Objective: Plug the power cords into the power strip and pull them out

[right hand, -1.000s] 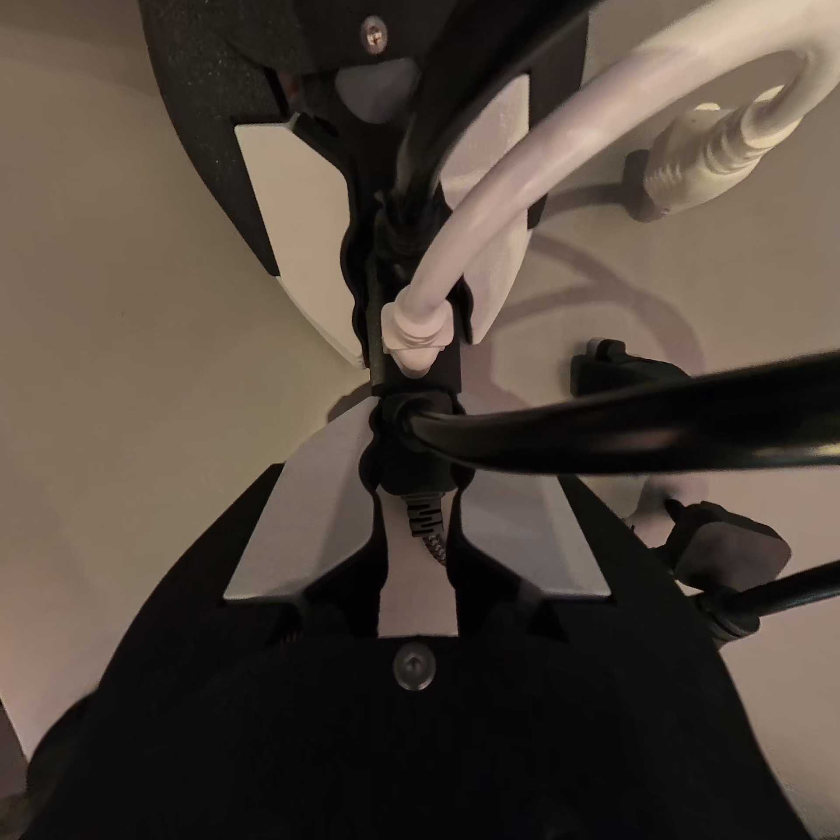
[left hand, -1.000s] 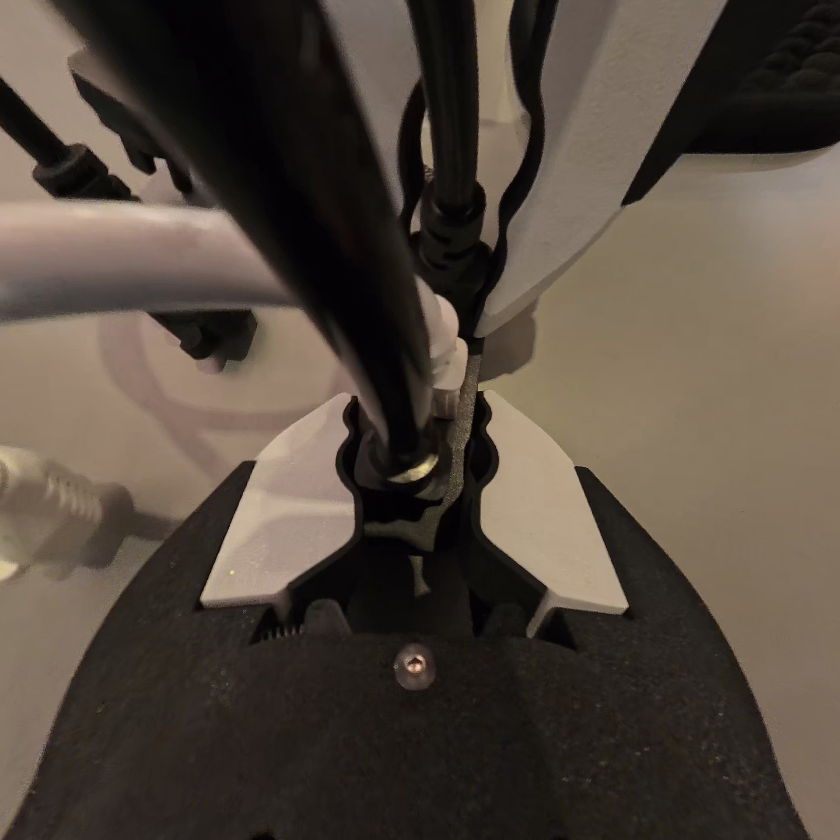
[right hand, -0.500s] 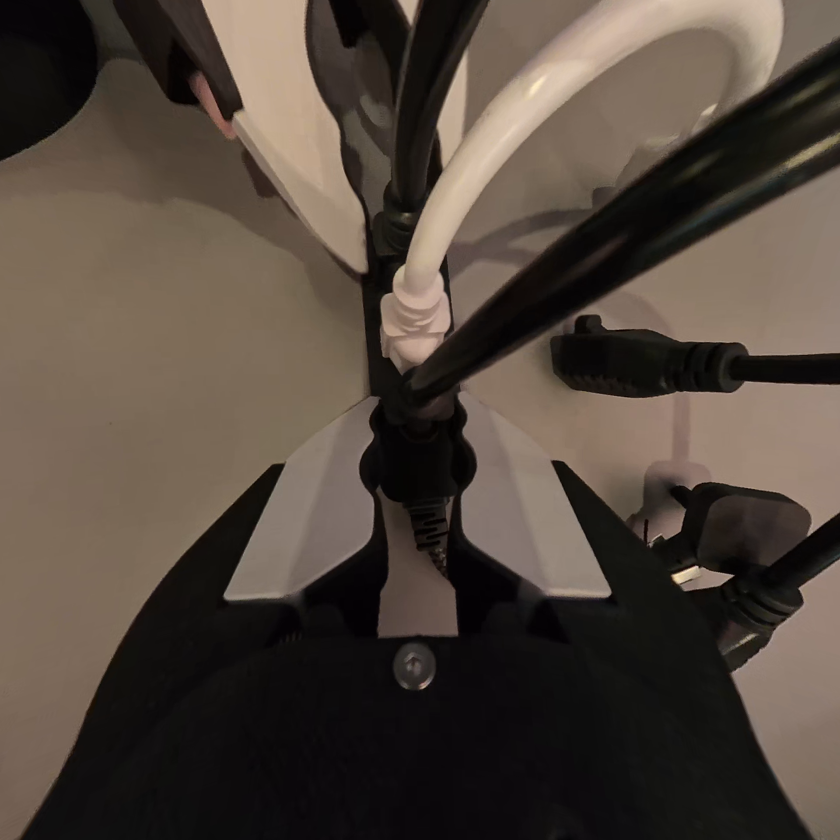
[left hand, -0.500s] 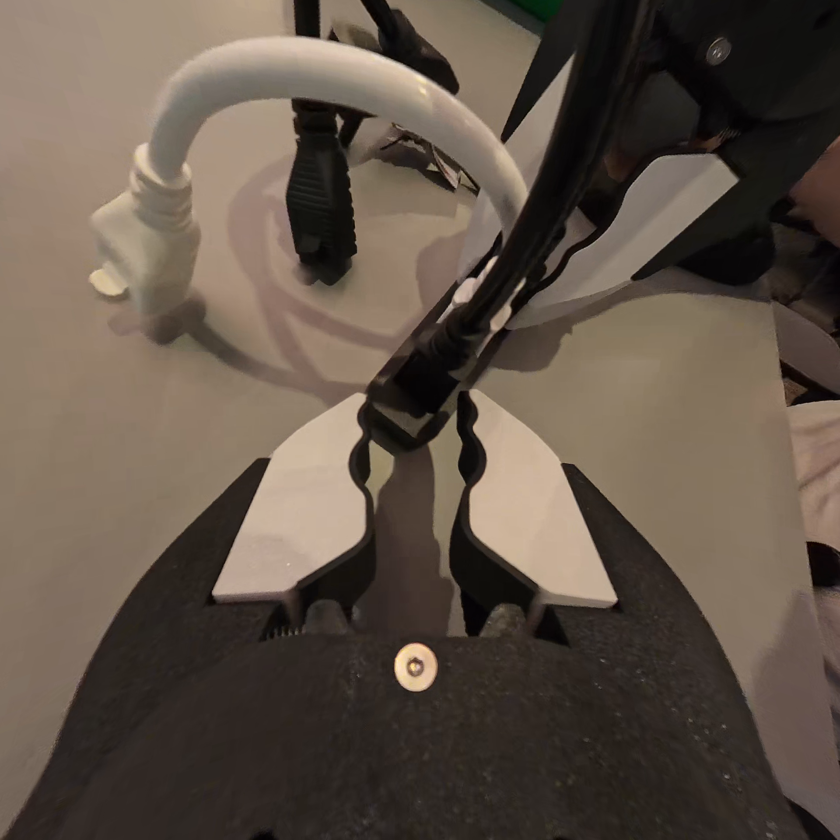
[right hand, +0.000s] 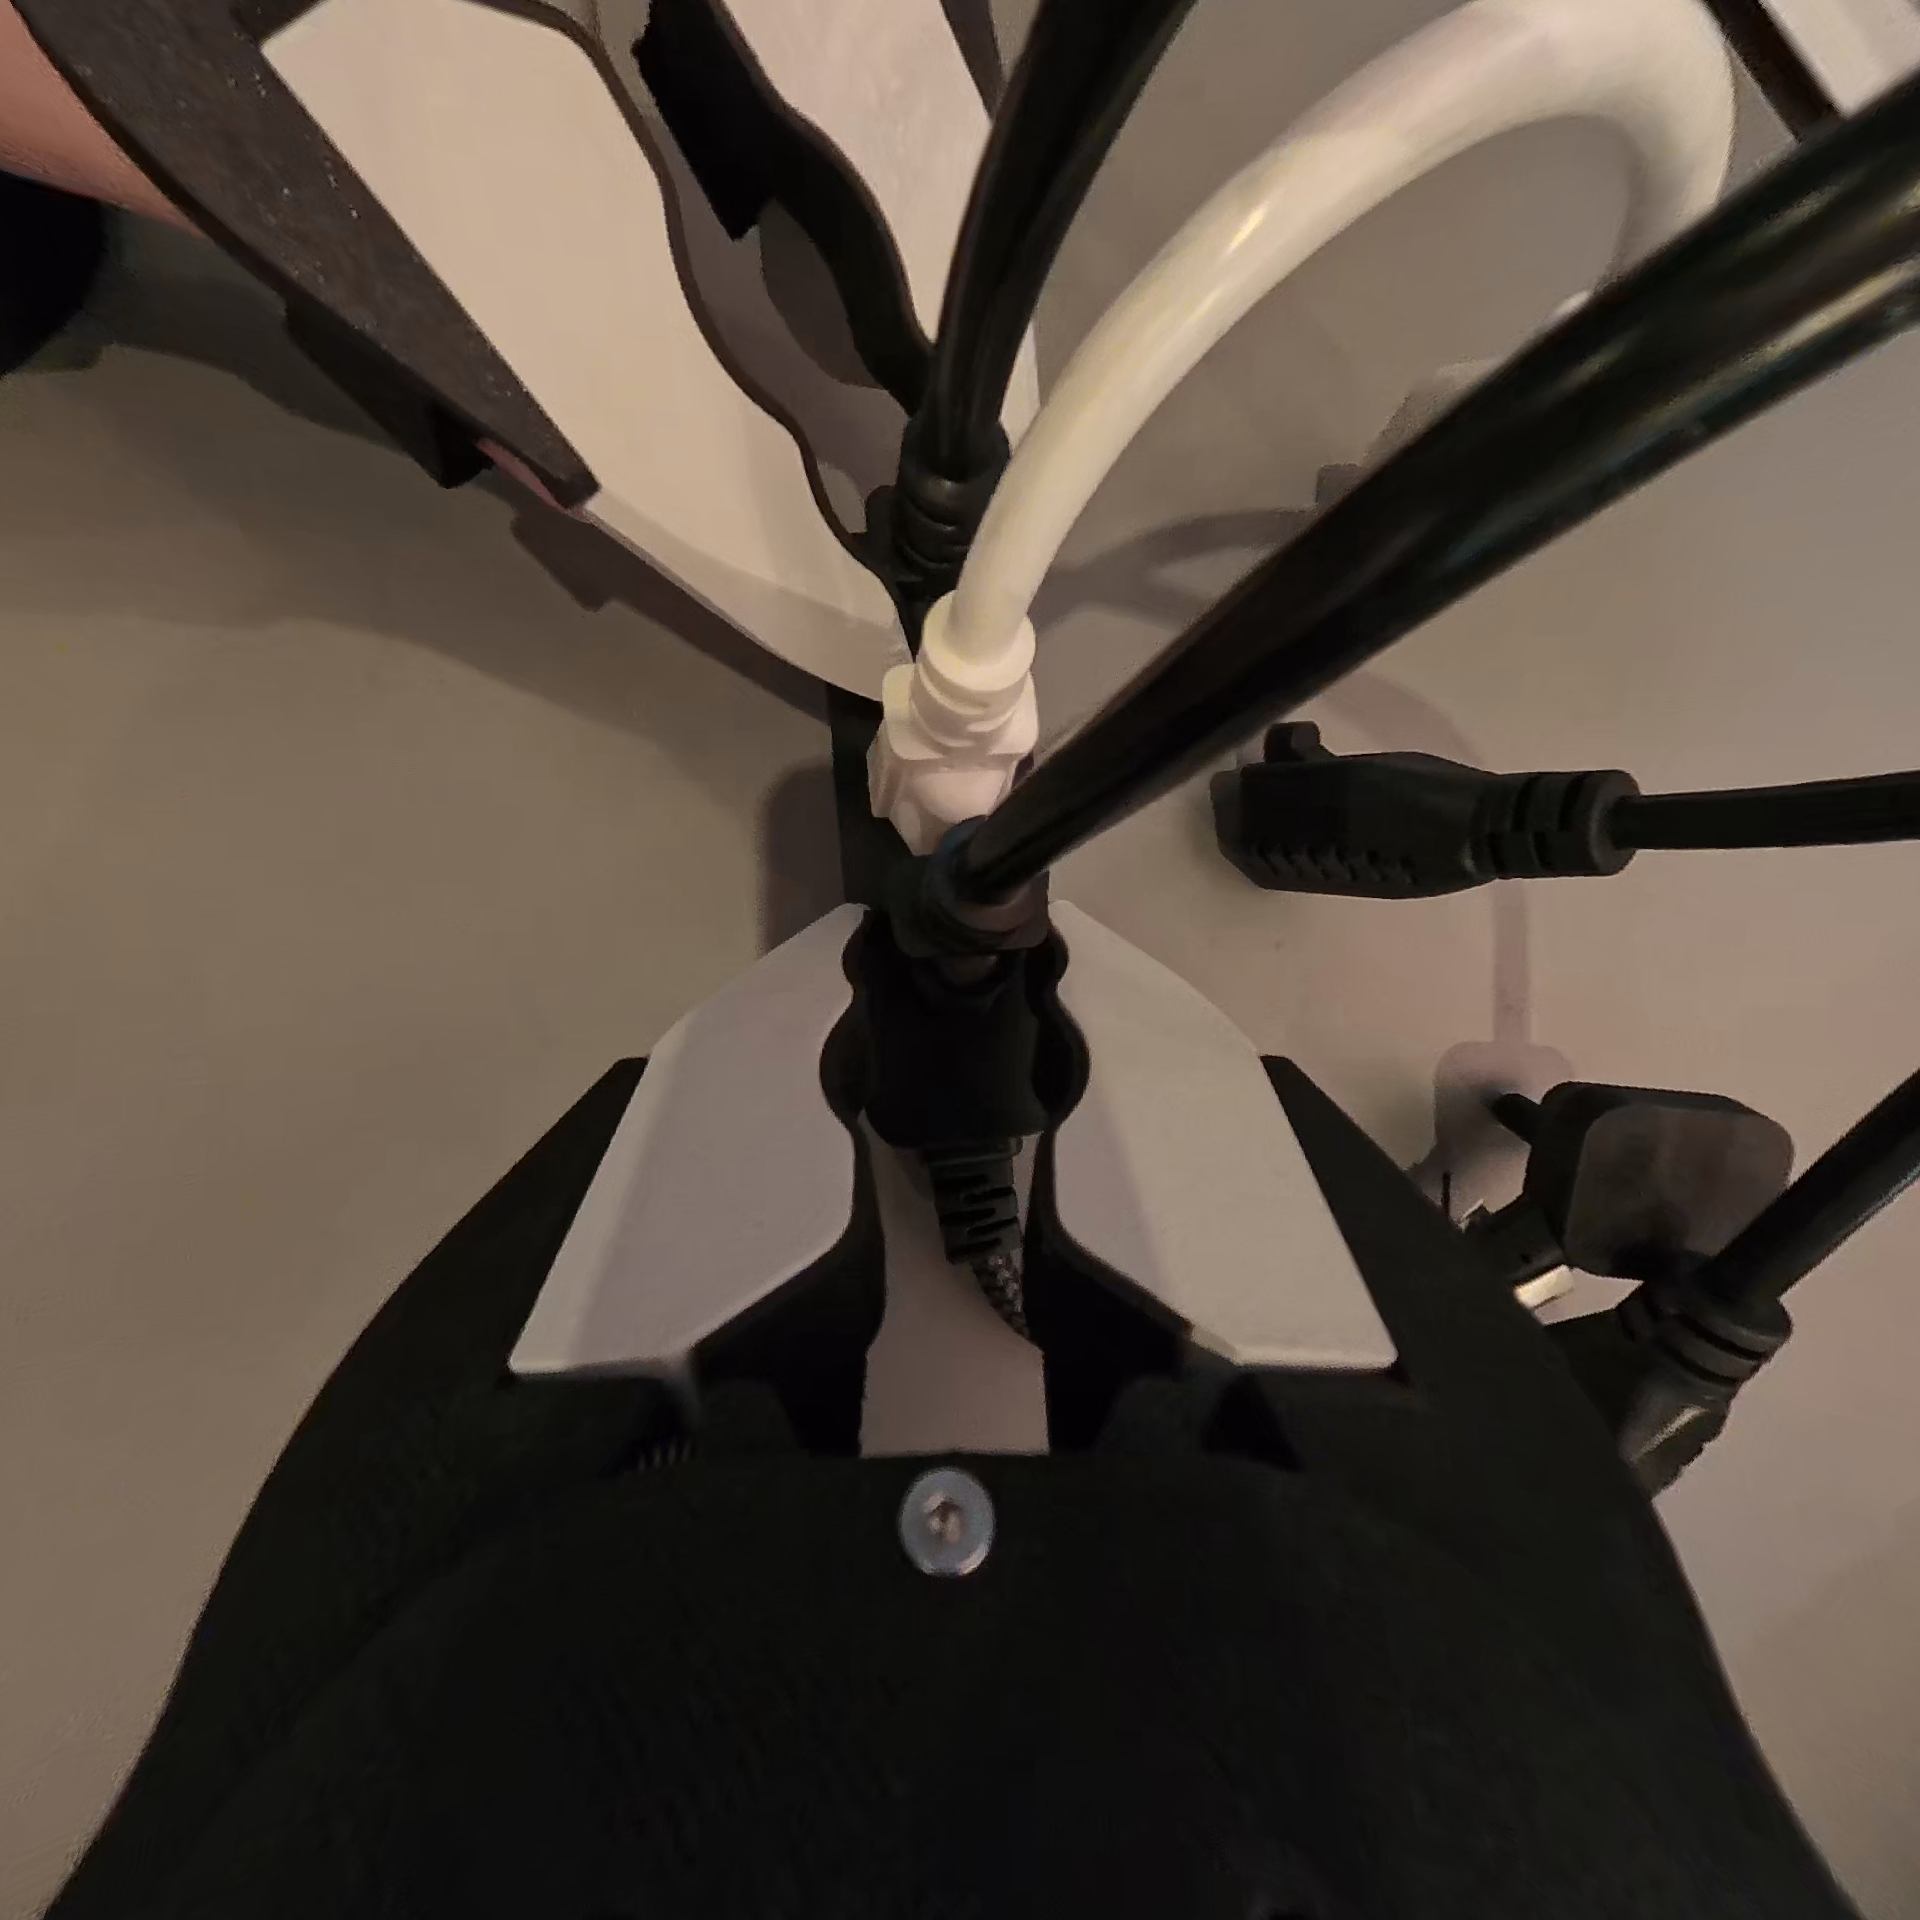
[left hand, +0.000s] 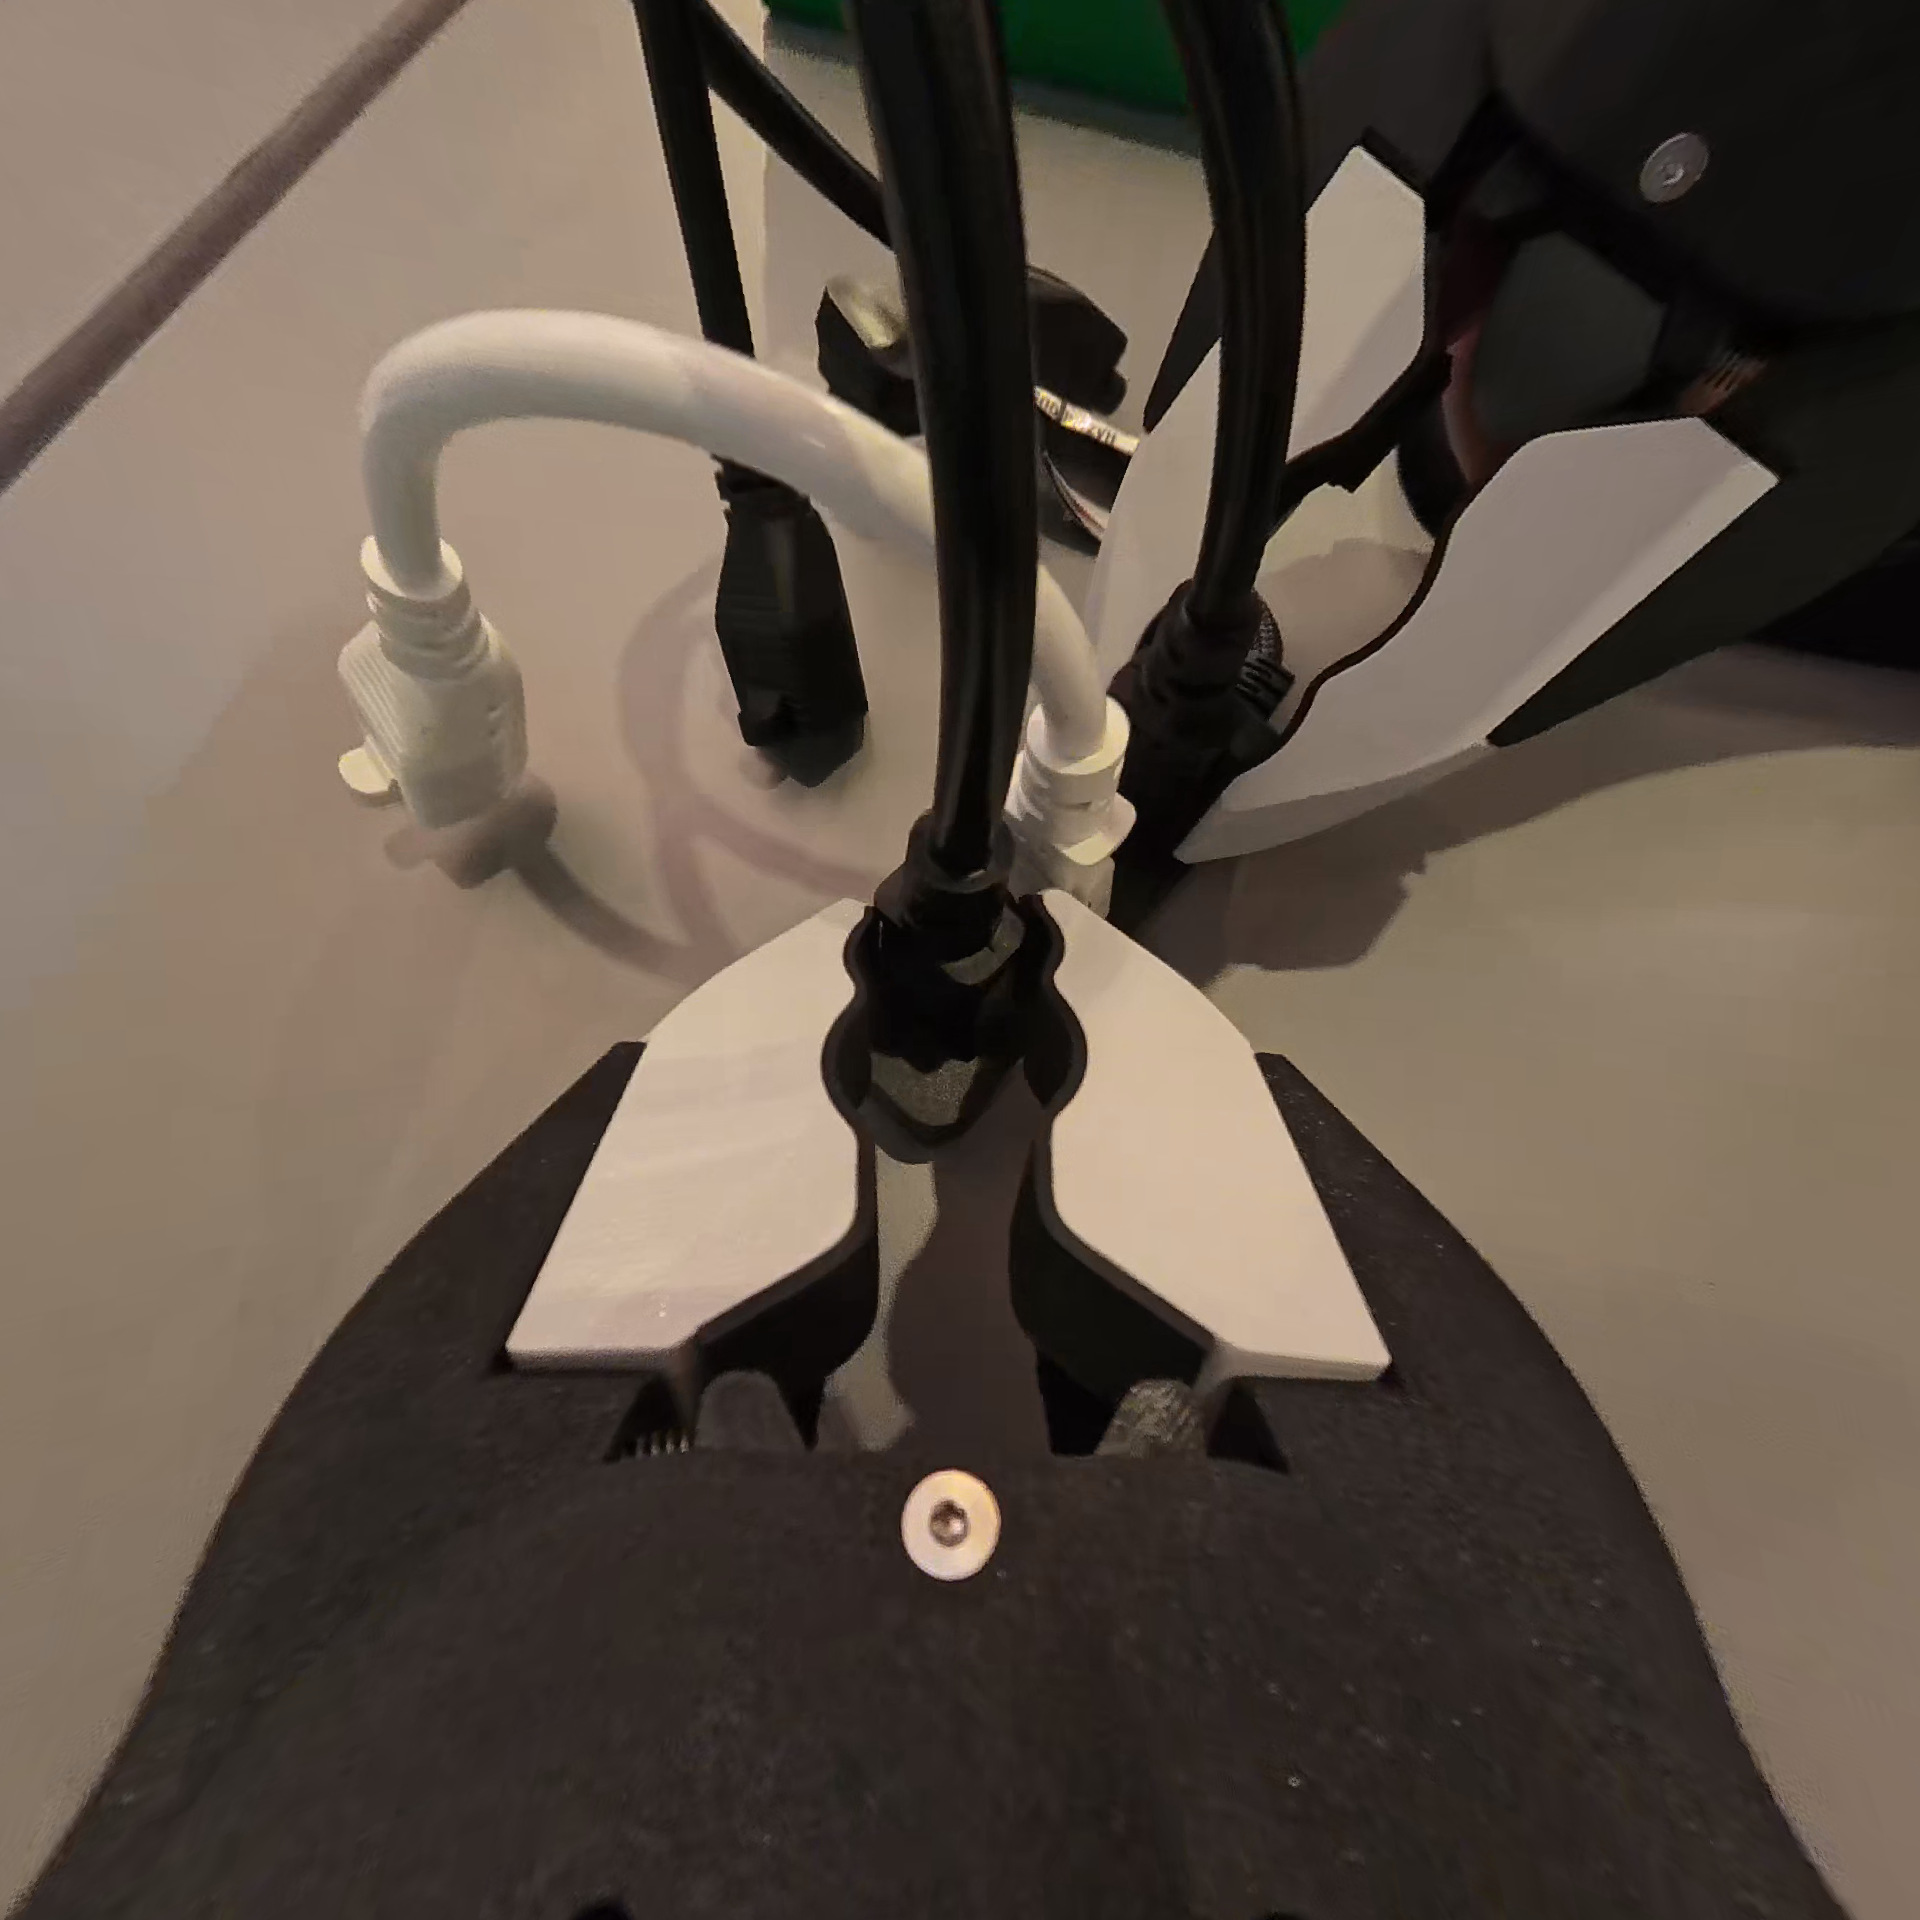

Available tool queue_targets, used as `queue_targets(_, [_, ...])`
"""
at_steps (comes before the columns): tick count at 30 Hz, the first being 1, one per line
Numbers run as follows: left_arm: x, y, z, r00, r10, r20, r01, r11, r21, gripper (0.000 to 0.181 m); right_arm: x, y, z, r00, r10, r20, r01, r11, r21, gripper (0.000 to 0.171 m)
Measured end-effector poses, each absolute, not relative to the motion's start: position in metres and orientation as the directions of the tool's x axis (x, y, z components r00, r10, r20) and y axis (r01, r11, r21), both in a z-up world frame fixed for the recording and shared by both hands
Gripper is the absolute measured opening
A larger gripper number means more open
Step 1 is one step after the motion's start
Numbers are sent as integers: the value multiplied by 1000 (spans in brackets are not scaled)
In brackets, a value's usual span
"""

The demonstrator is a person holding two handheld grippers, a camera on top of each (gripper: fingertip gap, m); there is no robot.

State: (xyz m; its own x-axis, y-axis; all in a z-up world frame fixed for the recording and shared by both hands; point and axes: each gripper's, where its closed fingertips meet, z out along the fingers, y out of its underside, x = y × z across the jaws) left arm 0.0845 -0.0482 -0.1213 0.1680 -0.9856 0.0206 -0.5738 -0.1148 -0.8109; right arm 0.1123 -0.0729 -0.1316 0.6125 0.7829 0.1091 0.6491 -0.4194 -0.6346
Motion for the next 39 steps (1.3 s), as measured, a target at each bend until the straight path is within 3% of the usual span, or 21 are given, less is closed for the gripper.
queue_targets(5, [86,-41,-122,342,-927,151,-444,-302,-844,26,115,-68,-131,641,756,130,643,-437,-629,28])
queue_targets(10, [85,-41,-126,318,-942,107,-477,-256,-841,26,115,-68,-132,648,755,98,619,-447,-645,28])
queue_targets(15, [84,-40,-132,278,-958,-78,-552,-93,-829,27,115,-68,-132,613,783,103,651,-427,-627,27])
queue_targets(19, [86,-40,-132,209,-978,-23,-554,-99,-827,28,116,-67,-132,597,795,102,666,-421,-616,27])
queue_targets(23, [86,-33,-133,190,-982,23,-551,-126,-825,43,116,-67,-132,604,791,92,662,-435,-610,27])
queue_targets(27, [88,-37,-133,128,-991,32,-558,-99,-824,35,116,-67,-132,588,805,81,670,-429,-606,27])
queue_targets(31, [91,-43,-133,73,-997,1,-569,-42,-821,27,117,-69,-134,522,852,45,740,-426,-520,26])
queue_targets(39, [93,-47,-134,87,-996,-37,-594,-22,-805,28,120,-70,-134,422,905,47,848,-376,-374,26])
